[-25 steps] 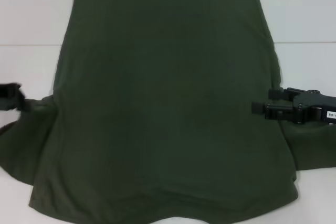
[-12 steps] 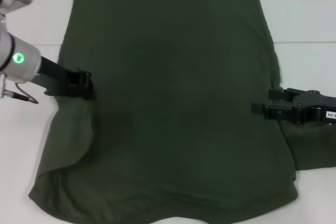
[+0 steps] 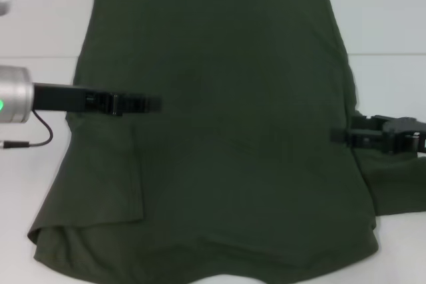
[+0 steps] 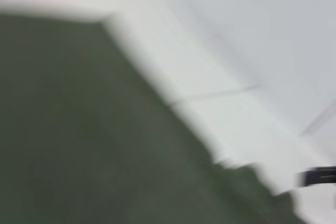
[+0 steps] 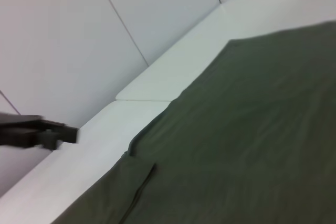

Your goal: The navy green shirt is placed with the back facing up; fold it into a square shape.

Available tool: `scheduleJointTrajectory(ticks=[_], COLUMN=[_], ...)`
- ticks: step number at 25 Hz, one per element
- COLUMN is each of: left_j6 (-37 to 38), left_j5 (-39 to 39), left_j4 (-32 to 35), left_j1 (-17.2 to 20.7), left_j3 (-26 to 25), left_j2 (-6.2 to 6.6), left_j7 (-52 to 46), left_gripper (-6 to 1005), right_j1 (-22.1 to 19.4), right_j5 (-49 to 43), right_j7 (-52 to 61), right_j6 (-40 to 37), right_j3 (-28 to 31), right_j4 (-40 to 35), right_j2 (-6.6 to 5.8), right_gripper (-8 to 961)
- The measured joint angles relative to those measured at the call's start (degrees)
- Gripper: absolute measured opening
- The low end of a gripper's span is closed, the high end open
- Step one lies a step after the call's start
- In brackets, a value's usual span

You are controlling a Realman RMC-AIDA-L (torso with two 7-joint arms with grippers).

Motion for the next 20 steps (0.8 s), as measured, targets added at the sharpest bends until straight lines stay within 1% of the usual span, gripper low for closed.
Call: scheduleJointTrajectory(ticks=[1,2,3,4,5,7,11,12,14,15,17,20], left_j6=[1.25,2.52,3.15,3.49,3.58,3.55,2.75,2.55,2.25,2.16,2.02,1.67], left_j5=[-3.21,-7.15,-9.14,-10.04,-10.09,-9.63,-9.23,-9.44,-10.27,-10.66,-11.06,-11.55], left_j4=[-0.47,-0.85,-0.91,-0.78,-0.88,-1.93,-4.44,-4.64,-5.17,-5.51,-6.09,-6.41], left_j1=[1.70,3.78,5.28,6.98,8.09,9.56,10.35,10.41,10.46,10.47,10.40,10.41], left_j3=[-0.25,-0.82,-1.33,-1.58,-1.65,-1.56,-2.69,-3.20,-4.11,-4.46,-4.70,-4.73], left_j2=[-0.24,-0.73,-1.27,-2.07,-2.48,-3.03,-3.14,-3.15,-3.15,-3.14,-3.08,-3.06], left_j7=[4.69,11.06,15.00,18.72,21.04,23.92,25.26,25.34,25.53,25.61,25.74,25.82], left_gripper=[389,408,427,447,466,504,581,600,754,831,878,948], right_j1=[0.04,0.12,0.25,0.30,0.33,0.42,0.54,0.54,0.57,0.68,1.14,2.19], right_j5=[-0.07,-0.15,-0.18,-0.21,-0.34,-1.82,-8.41,-10.01,-14.94,-17.09,-20.66,-23.03], right_j7=[1.62,3.01,4.19,5.43,7.25,13.94,29.19,31.50,35.64,36.87,38.33,38.35], right_j6=[-0.47,-1.29,-2.25,-3.11,-3.69,-3.21,-0.86,-0.79,-0.93,-0.95,-0.78,-0.59], right_j3=[-0.11,-0.11,0.00,0.14,0.25,0.34,1.54,2.19,3.66,4.21,5.15,5.21], right_j4=[0.11,0.19,0.20,0.14,0.02,-0.20,-0.87,-1.60,-4.47,-5.78,-7.34,-7.21], right_j2=[-0.64,-1.26,-1.88,-2.40,-3.02,-4.77,-8.86,-9.42,-9.94,-9.97,-9.97,-9.80], right_gripper=[944,944,944,944,944,944,945,945,945,945,945,945])
